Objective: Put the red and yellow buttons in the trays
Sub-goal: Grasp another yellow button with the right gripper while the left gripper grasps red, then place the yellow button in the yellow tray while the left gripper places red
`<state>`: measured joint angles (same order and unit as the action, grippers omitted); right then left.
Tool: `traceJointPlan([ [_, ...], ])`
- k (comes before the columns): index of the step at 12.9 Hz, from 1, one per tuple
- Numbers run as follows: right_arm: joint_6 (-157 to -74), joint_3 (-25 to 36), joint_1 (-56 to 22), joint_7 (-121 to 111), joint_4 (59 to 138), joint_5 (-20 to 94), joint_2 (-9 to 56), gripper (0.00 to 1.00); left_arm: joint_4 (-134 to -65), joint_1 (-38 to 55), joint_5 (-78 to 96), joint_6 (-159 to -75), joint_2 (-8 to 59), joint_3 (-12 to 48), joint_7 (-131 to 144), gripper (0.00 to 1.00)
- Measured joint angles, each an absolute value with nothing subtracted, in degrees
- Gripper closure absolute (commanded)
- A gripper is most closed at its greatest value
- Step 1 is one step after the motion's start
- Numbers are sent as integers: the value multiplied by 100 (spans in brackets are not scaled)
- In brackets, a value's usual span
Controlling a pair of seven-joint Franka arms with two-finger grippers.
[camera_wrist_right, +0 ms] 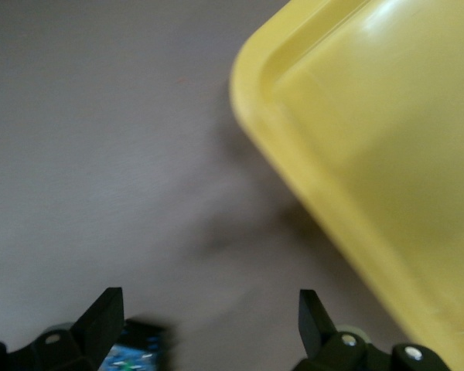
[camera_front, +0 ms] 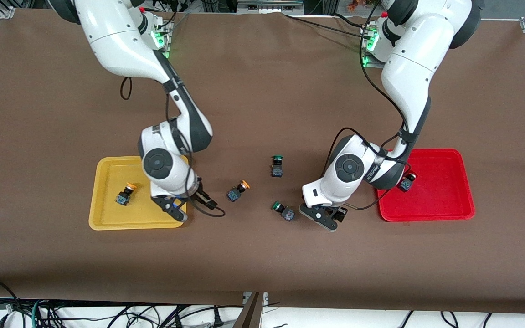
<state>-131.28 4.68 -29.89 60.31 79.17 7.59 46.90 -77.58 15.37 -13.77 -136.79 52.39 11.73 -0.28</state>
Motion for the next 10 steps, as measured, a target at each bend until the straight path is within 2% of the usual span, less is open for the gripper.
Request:
traceJointPlan([
  [1, -13249, 468, -3100, 6236, 7846, 759, 4774, 0, -7763, 1538, -1380, -13679, 5239, 1174, -30, 8],
  [2, -13286, 468, -3201, 6389, 7717, 759, 4878, 0, -7789, 1550, -1390, -13677, 5245, 1174, -32, 39],
  [4, -13300, 473, -3404, 6566, 7422, 757, 5130, 0, -7877, 1578, -1514, -13677, 5263, 1182, -33, 61],
  [5, -13305, 475, -3496, 6605, 7330, 756, 5249, 2, -7920, 1579, -1547, -13677, 5264, 1185, -33, 80],
  [6, -13330, 477, -3569, 6633, 7277, 755, 5356, 30, -7944, 1574, -1553, -13677, 5265, 1182, -33, 95],
  [7, -13367, 481, -3610, 6648, 7255, 753, 5435, 74, -7949, 1558, -1554, -13677, 5265, 1176, -33, 98],
  [8, -13397, 484, -3618, 6648, 7253, 751, 5490, 99, -7947, 1524, -1554, -13677, 5258, 1178, -35, 100],
  [10, -13403, 507, -3616, 6647, 7252, 751, 5532, 100, -7936, 1392, -1555, -13430, 5172, 1198, -101, 100],
])
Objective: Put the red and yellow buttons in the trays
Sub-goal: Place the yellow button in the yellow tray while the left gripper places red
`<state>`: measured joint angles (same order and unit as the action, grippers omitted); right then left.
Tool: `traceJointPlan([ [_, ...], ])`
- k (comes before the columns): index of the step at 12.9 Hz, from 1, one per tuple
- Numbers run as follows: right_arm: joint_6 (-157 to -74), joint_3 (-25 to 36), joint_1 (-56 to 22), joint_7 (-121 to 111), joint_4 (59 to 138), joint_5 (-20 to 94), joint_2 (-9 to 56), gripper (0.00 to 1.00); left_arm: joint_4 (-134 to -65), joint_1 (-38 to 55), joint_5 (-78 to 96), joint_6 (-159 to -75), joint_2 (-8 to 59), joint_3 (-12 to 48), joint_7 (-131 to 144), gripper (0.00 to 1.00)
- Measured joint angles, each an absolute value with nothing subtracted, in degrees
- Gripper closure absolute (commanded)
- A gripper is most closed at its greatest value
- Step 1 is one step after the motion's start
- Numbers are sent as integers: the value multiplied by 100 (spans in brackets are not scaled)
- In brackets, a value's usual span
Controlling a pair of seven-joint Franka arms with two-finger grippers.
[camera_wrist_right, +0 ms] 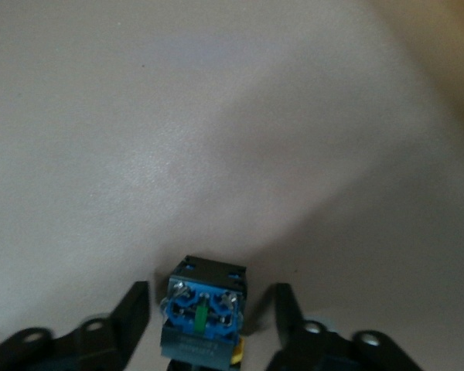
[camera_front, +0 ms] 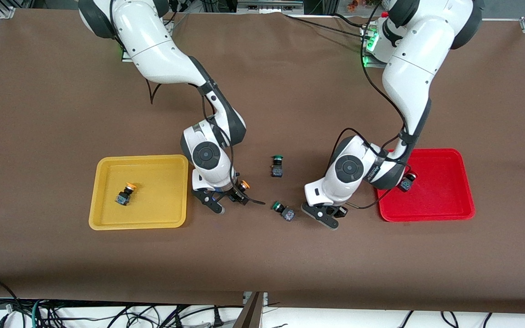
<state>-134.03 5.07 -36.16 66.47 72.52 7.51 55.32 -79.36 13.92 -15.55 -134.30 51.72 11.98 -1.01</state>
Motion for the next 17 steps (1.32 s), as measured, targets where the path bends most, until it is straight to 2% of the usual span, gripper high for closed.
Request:
traceJointPlan([
  [2, -13320, 535, -3609, 6636, 7210, 751, 5525, 100, -7887, 1161, -1555, -12472, 4874, 1276, -318, 99],
  [3, -13033, 579, -3579, 6554, 7126, 749, 5508, 100, -7872, 1016, -1555, -11948, 4643, 1314, -478, 93],
  [5, -11995, 619, -3308, 5863, 6713, 749, 5397, 100, -7871, 714, -1559, -10872, 4203, 1348, -984, 93],
  [7, -10994, 629, -2767, 4659, 6419, 751, 5115, 100, -7897, 361, -1571, -10235, 3969, 1332, -1848, 91],
  [9, -10435, 631, -2137, 3298, 6411, 754, 4913, 100, -7987, -176, -1576, -10168, 3962, 1305, -2984, 91],
  [11, -10289, 663, -1772, 2403, 6649, 746, 4918, 100, -8251, -794, -1579, -10452, 4005, 1290, -3915, 90],
  [12, -10407, 697, -1723, 2169, 6882, 744, 4955, 100, -8482, -1094, -1579, -10843, 4032, 1292, -4320, 86],
  [13, -10621, 711, -1728, 2046, 7126, 741, 5007, 100, -8747, -1382, -1579, -11289, 4056, 1301, -4668, 74],
  [14, -10845, 709, -1754, 1979, 7344, 737, 5056, 77, -8976, -1595, -1579, -11641, 4072, 1310, -4901, 26],
  [15, -11009, 708, -1786, 1955, 7515, 734, 5091, 1, -9132, -1719, -1579, -11860, 4090, 1321, -5028, 0],
  [17, -11059, 732, -1794, 1944, 7561, 729, 5040, 0, -9194, -1738, -1579, -11967, 4080, 1390, -5123, 0],
])
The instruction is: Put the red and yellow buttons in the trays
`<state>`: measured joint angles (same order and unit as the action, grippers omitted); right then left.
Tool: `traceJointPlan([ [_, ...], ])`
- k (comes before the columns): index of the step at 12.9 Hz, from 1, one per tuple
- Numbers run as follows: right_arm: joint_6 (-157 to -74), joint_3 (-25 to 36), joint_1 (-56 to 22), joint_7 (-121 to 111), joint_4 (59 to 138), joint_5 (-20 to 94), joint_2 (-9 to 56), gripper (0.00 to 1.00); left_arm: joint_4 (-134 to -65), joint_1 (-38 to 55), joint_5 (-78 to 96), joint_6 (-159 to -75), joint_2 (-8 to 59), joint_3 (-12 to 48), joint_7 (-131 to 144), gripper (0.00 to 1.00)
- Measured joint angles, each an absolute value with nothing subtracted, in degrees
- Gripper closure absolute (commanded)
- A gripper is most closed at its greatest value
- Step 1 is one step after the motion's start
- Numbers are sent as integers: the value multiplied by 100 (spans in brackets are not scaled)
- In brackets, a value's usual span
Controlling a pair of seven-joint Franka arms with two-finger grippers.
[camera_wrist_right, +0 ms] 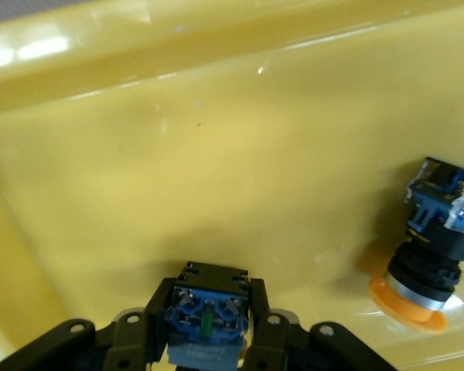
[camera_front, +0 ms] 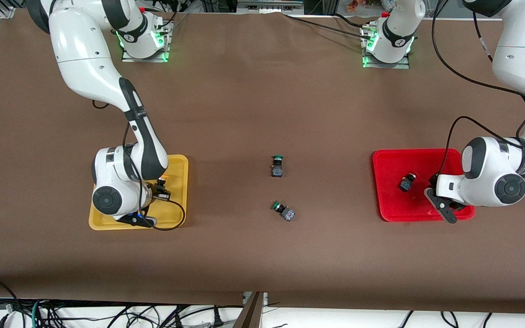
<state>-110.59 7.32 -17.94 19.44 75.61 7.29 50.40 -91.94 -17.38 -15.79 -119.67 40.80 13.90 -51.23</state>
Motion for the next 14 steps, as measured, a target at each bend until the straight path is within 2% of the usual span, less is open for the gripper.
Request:
traceJointPlan([
  [2, -10936, 789, -1718, 1895, 7488, 703, 4781, 0, -9140, -1723, -1553, -11898, 3909, 1538, -5190, 0],
  [4, -10334, 952, -1660, 1615, 7254, 693, 4340, 0, -9045, -1713, -1319, -11335, 3501, 1668, -4966, 0],
  [7, -9374, 1259, -1626, 1076, 6876, 693, 3675, 0, -8739, -1705, -835, -10053, 2536, 1696, -3962, 0],
  [10, -8529, 1320, -1618, 1017, 6760, 692, 3007, 0, -7934, -1623, -736, -8564, 1796, 1734, -2442, 0],
  [12, -7962, 1439, -1615, 1017, 6741, 686, 2548, 0, -7450, -1437, -734, -7912, 1597, 1736, -1628, 0],
  [14, -7851, 1452, -1612, 1017, 6777, 523, 2090, 0, -7356, -1392, -707, -7786, 1622, 1715, -1365, 0],
])
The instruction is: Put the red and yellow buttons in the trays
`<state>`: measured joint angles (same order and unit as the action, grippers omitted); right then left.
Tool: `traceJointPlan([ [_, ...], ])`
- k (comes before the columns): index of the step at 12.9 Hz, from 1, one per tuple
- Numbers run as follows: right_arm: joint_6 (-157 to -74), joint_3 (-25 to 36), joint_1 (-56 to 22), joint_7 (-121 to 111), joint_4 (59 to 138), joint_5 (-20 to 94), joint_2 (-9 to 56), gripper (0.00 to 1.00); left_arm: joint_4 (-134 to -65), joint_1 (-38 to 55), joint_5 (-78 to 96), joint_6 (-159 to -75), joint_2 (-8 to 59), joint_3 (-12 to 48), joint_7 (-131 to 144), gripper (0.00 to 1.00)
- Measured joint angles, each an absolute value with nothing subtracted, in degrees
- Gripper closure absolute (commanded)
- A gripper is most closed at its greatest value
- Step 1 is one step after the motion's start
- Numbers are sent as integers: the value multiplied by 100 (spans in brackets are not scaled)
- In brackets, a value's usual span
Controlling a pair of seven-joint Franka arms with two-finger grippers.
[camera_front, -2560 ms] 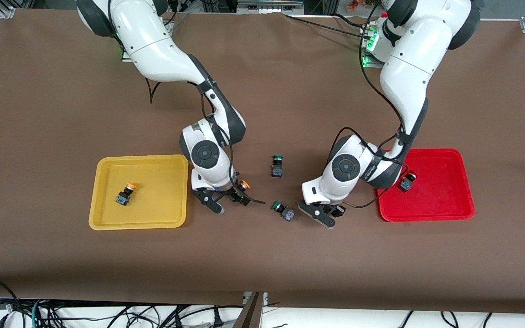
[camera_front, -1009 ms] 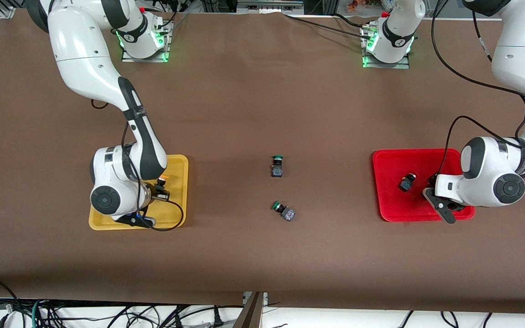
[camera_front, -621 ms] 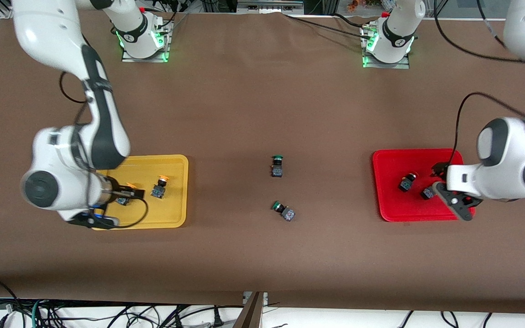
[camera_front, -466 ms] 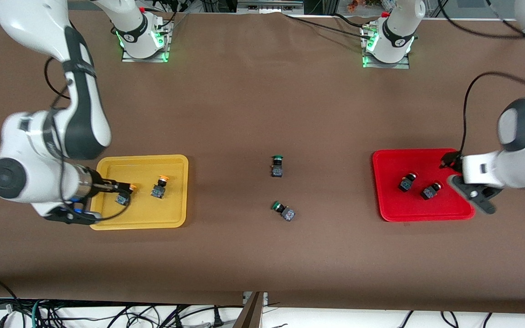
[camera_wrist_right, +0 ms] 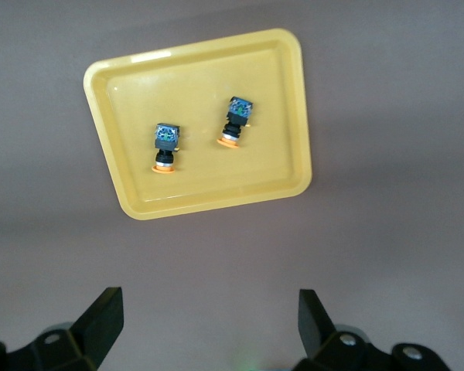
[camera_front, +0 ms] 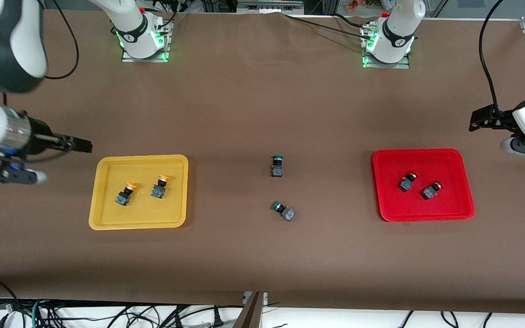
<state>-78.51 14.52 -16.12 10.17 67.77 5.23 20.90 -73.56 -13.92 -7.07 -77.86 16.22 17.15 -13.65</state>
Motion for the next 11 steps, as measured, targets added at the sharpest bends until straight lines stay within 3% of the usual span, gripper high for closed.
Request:
traceJointPlan([
  [3, -7825, 1214, -1397, 1017, 6982, 289, 1411, 0, -7544, -1208, -522, -8443, 1648, 1390, -999, 0],
  [7, -7799, 870, -960, 989, 7870, 248, 330, 0, -9458, -276, -214, -9722, 326, 232, -45, 0],
  [9, -7796, 808, -919, 949, 8079, 244, 204, 0, -10082, -131, -213, -9891, -148, 105, 53, 0],
  [11, -7794, 731, -917, 935, 8139, 164, 246, 0, -10241, -120, -213, -9951, -249, 75, 87, 0],
])
